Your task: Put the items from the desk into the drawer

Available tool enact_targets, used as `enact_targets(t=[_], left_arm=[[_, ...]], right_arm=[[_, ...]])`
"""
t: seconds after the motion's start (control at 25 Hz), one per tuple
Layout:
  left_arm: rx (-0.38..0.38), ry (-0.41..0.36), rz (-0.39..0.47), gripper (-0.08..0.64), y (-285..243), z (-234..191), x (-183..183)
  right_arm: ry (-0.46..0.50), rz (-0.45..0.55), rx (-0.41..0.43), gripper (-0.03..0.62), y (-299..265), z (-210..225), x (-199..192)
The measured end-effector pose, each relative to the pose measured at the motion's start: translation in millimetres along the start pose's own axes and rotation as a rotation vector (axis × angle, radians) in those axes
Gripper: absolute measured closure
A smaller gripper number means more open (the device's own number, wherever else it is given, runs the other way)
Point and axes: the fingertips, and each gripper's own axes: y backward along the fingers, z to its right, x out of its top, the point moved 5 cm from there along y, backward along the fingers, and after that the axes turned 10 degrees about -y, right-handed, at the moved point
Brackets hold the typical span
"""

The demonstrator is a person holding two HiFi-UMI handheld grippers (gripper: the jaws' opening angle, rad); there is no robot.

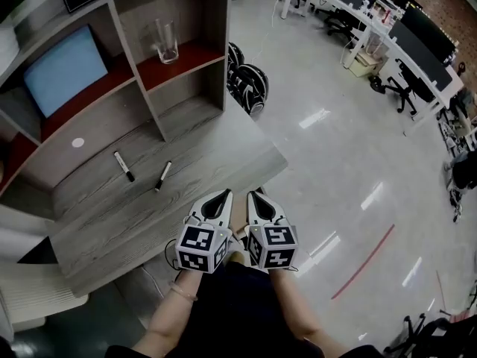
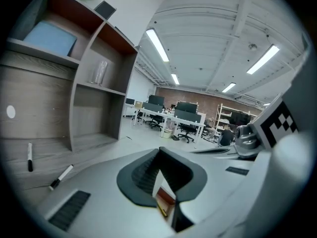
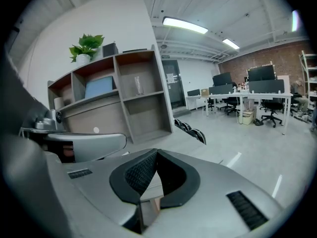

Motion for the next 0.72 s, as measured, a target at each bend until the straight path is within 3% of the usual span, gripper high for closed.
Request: enact_targets(t=[0.36,0.72], left_arm=[[0.168,0.073,-0.051,0.532,48,-88,-15],[0.266,0.13,-0.085,0.532,83,-155,-30]], right_arm=[[0.023,-0.111,0.12,0.575,-57,-79,-17],[0.053,-0.205,0.196,0.575,-97,-142,-37]])
